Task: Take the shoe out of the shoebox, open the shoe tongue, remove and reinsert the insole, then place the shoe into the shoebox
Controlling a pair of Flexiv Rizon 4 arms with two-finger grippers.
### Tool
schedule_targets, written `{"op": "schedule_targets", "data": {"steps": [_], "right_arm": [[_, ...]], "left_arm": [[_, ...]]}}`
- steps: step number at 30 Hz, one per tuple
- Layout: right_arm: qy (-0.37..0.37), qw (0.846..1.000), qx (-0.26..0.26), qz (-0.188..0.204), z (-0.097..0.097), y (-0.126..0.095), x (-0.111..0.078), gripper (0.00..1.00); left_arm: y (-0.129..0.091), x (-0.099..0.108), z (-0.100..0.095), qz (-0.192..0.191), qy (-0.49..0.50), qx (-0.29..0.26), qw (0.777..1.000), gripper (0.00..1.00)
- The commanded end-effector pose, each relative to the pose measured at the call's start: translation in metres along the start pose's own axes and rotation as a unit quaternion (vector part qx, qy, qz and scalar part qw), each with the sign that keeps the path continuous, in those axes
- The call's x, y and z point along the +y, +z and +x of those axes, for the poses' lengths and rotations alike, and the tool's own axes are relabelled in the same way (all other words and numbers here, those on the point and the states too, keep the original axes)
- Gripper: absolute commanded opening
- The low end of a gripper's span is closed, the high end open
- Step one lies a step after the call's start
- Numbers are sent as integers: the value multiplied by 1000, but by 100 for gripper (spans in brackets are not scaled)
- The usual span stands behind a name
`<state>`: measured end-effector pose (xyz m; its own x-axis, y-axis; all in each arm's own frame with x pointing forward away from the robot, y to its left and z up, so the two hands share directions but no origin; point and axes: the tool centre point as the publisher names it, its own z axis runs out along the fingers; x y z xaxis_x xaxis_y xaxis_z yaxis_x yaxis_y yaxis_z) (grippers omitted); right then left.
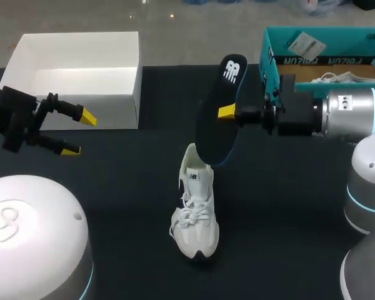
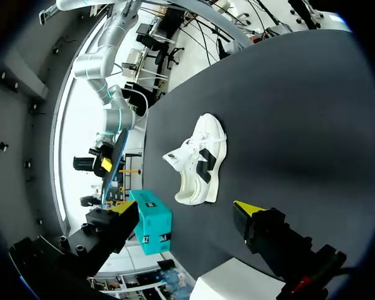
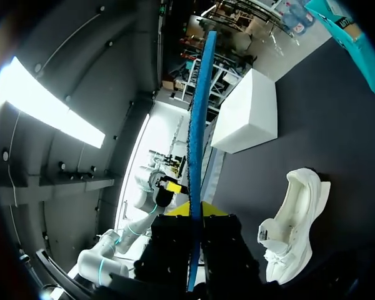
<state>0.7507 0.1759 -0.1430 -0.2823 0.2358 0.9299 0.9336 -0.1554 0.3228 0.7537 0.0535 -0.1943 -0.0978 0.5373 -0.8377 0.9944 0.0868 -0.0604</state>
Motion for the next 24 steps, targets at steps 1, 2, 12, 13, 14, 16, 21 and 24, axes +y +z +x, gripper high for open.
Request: {"op": "schedule_targets", "data": {"steps": [1, 2, 12, 13, 14, 16, 21, 24], "right_arm": [[-8, 1000, 1, -7, 0, 2, 0, 0], [-9, 1000, 1, -8, 1, 2, 0, 0], [-36, 999, -15, -27, -2, 8, 6, 0], [-40, 999, -17, -28, -2, 8, 6, 0], [-42, 999, -17, -28, -1, 8, 6, 0], [-49, 998, -17, -34, 0, 8, 7, 0], [-64, 997, -19, -43, 6, 7, 9, 0], [-68, 997, -17, -38, 10, 9, 8, 0]], "left_arm": [[-10, 1, 8, 3, -11, 12, 1000, 100], [-12, 3, 11, 8, -9, 18, 1000, 100], [-15, 36, 27, 35, -13, 6, 999, 100], [-14, 40, 28, 34, -15, 3, 999, 100], [-13, 42, 29, 35, -15, 1, 999, 100], [-11, 46, 32, 39, -13, 2, 999, 100], [-9, 60, 41, 47, 3, 6, 999, 100], [-9, 70, 41, 60, 10, -30, 998, 100]]}}
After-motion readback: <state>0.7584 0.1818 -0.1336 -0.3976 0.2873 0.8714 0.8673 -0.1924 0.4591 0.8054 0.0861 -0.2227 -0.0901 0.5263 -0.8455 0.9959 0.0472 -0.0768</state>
